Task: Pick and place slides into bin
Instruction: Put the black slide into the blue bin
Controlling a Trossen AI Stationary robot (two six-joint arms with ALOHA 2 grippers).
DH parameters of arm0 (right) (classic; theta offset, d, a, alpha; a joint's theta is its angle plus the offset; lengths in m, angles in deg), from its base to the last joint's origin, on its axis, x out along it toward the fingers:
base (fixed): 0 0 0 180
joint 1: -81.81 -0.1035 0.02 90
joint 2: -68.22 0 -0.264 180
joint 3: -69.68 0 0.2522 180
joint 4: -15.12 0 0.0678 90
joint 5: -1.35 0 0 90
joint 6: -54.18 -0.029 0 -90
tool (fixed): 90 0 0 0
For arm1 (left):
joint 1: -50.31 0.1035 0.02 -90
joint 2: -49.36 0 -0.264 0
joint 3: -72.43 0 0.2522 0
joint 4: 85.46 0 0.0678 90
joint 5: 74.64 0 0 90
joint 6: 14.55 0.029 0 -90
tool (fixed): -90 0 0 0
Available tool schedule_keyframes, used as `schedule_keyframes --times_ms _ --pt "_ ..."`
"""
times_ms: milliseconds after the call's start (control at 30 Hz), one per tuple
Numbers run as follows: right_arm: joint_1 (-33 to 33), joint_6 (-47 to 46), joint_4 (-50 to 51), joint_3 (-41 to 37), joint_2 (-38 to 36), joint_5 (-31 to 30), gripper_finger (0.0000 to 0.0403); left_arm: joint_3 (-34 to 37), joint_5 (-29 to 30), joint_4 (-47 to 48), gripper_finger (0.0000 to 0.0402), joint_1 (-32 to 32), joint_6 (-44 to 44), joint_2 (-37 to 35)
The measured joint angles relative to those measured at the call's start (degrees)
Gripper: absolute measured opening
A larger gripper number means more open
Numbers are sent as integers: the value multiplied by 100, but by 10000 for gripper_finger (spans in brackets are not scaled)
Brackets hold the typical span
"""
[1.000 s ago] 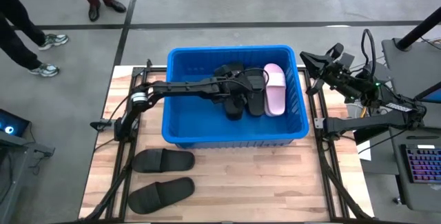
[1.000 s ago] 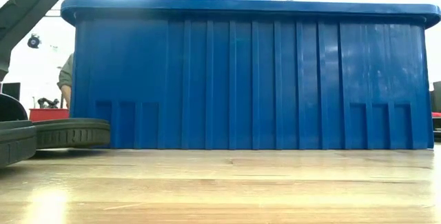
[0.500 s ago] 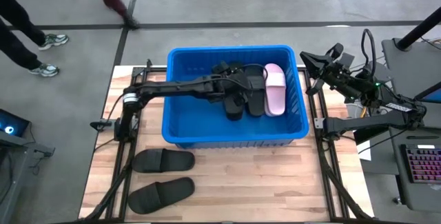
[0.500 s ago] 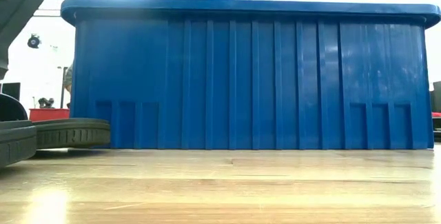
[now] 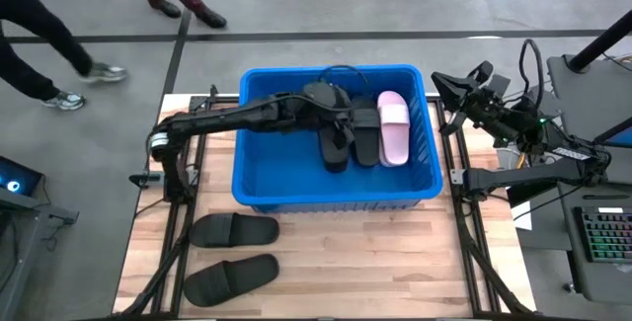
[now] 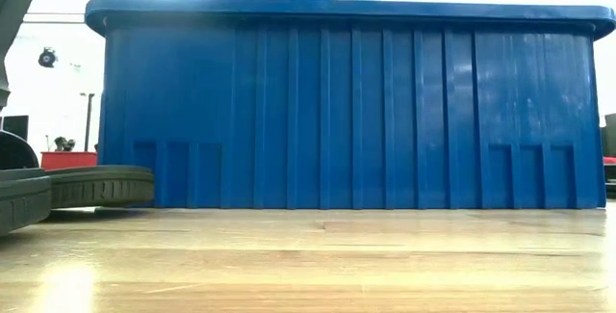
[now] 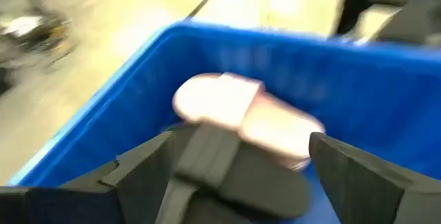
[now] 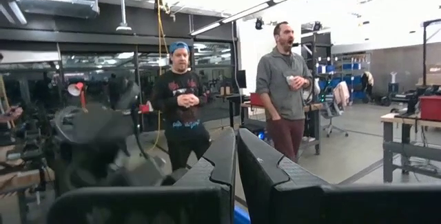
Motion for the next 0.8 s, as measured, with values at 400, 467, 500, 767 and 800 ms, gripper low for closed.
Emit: schedule_keyframes --times_ms 400,467,500,767,800 --pt "-1 -62 -24 0 -4 1 9 49 -457 -495 205 -86 -144 -754" --pt "-1 -234 -21 0 0 1 9 95 -448 -504 188 -118 -139 -939" --pt "-1 -305 -15 0 2 2 9 127 -454 -480 179 -136 -138 -1020" --pt "-1 -911 -18 0 -4 0 9 154 -1174 121 120 -288 -145 -1771" --pt "-1 -984 -16 0 -2 0 9 156 -1190 184 115 -337 -147 -1850"
